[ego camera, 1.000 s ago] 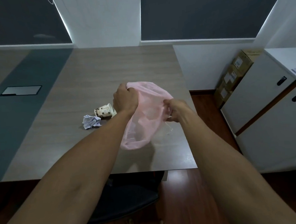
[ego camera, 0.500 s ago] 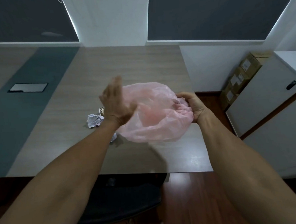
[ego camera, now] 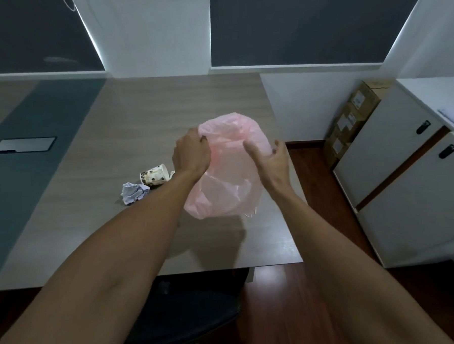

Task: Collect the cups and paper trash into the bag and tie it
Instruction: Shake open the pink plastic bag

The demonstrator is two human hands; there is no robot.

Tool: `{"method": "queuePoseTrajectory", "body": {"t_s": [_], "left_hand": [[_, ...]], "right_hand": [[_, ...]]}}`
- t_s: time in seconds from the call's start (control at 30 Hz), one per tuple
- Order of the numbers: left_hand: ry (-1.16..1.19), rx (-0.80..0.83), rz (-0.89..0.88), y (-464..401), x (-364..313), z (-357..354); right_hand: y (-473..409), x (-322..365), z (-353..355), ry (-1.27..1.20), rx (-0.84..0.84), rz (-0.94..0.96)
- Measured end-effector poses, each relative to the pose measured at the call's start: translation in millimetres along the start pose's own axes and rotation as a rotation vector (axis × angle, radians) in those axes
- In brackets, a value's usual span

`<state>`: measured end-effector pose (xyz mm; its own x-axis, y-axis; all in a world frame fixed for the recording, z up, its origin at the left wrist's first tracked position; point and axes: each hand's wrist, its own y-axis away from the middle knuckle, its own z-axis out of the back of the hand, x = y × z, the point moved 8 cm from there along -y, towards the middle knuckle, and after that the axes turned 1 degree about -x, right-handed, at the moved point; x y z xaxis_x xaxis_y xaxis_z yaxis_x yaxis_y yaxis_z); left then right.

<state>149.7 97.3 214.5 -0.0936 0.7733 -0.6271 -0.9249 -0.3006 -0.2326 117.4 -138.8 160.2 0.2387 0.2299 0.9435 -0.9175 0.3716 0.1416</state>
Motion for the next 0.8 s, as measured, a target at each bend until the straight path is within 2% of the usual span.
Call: {"method": "queuePoseTrajectory", "body": {"t_s": [0.07,0.2,0.33,0.4,0.5,0.6,0.63,0.7,0.77,0.8], "left_hand": [[0.055,0.005,0.049,1,8,1],[0.061,0.005,0.066,3,28,10],[-0.026,-0.052,0.149,2,70,31],[-0.091,-0.091,0.191,2,100,45],[-0.235,-0.073,0.206,5,134,57],[-0.205,-0.042,0.321,12,146,57],[-0.166,-0.036,0.373,16,146,56],[-0.060,-0.040,0.402,19,144,55],[0.027,-0.055,0.314,18,134,54],[0.026,-0.048,0.223,16,126,54]], "right_hand": [[3,-20,-18,-0.047,0.096,-0.105],[-2,-21,-23,-0.327,0.133,-0.346],[-2,-16,-27,-0.572,0.427,-0.574],[-4,-20,-16,-0.627,0.533,-0.605],[-18,-23,-6,-0.709,0.636,-0.570],[-19,-9,-17,-0.739,0.692,-0.431],[-20,-4,-18,-0.643,0.651,-0.334],[-28,1,-16,-0.283,0.513,-0.092],[-33,9,-13,0.051,0.397,0.133],[-36,13,-13,0.132,0.360,0.209]]}}
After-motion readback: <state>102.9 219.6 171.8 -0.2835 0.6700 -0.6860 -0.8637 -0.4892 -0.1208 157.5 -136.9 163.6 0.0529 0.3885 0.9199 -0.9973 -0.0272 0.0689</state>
